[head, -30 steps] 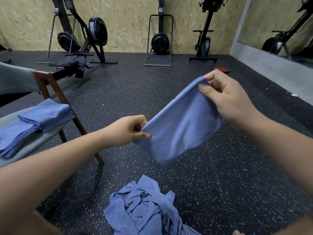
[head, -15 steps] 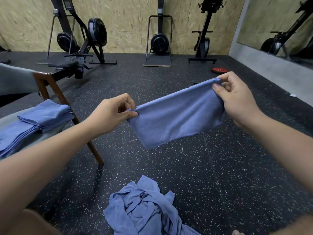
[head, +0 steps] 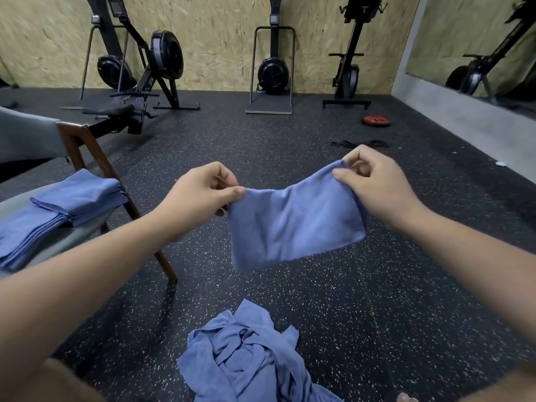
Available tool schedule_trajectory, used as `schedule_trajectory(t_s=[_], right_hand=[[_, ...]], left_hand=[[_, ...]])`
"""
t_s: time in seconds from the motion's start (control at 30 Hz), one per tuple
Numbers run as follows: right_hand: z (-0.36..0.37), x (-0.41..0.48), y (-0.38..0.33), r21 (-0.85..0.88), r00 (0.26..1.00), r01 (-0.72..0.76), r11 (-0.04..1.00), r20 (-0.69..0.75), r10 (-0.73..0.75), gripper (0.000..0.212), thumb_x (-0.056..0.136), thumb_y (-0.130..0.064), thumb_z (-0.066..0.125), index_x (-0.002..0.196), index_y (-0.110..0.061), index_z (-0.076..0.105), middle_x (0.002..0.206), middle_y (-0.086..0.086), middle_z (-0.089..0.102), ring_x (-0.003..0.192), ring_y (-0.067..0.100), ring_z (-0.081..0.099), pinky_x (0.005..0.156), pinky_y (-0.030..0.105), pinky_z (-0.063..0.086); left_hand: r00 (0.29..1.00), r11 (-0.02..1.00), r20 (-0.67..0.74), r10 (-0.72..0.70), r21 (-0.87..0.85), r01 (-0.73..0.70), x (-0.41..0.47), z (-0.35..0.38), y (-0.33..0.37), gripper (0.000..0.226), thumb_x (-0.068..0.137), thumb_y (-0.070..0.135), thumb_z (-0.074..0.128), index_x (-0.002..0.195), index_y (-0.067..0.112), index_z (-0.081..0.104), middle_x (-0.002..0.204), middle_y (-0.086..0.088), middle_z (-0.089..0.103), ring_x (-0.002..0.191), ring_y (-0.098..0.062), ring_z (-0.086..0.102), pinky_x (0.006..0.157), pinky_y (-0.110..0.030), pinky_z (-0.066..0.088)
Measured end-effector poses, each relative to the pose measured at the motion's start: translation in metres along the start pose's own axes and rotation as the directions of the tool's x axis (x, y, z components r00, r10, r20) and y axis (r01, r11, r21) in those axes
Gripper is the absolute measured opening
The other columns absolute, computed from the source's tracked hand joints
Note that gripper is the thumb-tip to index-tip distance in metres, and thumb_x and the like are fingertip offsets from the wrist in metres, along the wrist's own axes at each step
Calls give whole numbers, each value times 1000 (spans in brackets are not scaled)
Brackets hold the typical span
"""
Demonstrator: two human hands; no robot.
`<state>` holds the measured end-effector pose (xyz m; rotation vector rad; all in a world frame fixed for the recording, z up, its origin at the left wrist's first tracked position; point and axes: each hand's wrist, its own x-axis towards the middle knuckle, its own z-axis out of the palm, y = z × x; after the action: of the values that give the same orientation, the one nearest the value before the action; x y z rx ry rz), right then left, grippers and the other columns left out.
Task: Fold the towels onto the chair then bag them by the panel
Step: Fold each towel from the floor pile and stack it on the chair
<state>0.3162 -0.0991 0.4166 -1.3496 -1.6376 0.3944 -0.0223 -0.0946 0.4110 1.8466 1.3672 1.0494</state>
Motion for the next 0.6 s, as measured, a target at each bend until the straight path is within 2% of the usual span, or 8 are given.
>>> schedule_trajectory(t_s=[0.17, 0.37, 0.5, 0.6], right_hand=[[21, -22, -32, -19, 993, 52, 998, 112, -50, 13, 89, -28, 81, 88, -25, 68, 72, -3, 69, 66, 5, 56, 65, 22, 45], [43, -40, -46, -19, 966, 139, 990, 223, -131, 15, 90, -32, 83, 89, -27, 69, 73, -4, 71, 66, 11, 64, 69, 34, 53], [50, -46, -47, -21, 941, 219, 976, 270, -205, 14, 92, -27, 82, 92, -24, 68, 73, -3, 70, 61, 10, 62, 64, 33, 52], [53, -48, -47, -27, 943, 217, 976, 264, -202, 15, 92, -27, 82, 94, -22, 68, 76, -4, 70, 64, 13, 64, 67, 35, 54]], left_hand=[[999, 999, 13, 36, 18, -36, -11, 19, 20, 16, 93, 23, 82, 87, 15, 69, 75, -6, 75, 63, -13, 66, 57, -30, 54], [997, 996, 47, 67, 49, -70, -20, 37, 33, 18, 92, 26, 84, 84, 18, 70, 70, -1, 75, 61, -13, 69, 56, -29, 57], [995, 994, 52, 87, 53, -90, -22, 44, 33, 15, 95, 25, 81, 84, 21, 70, 69, -1, 75, 60, -16, 69, 58, -31, 57], [995, 995, 50, 86, 47, -88, -23, 46, 33, 15, 96, 25, 81, 84, 21, 71, 70, -2, 76, 60, -18, 70, 60, -35, 61]])
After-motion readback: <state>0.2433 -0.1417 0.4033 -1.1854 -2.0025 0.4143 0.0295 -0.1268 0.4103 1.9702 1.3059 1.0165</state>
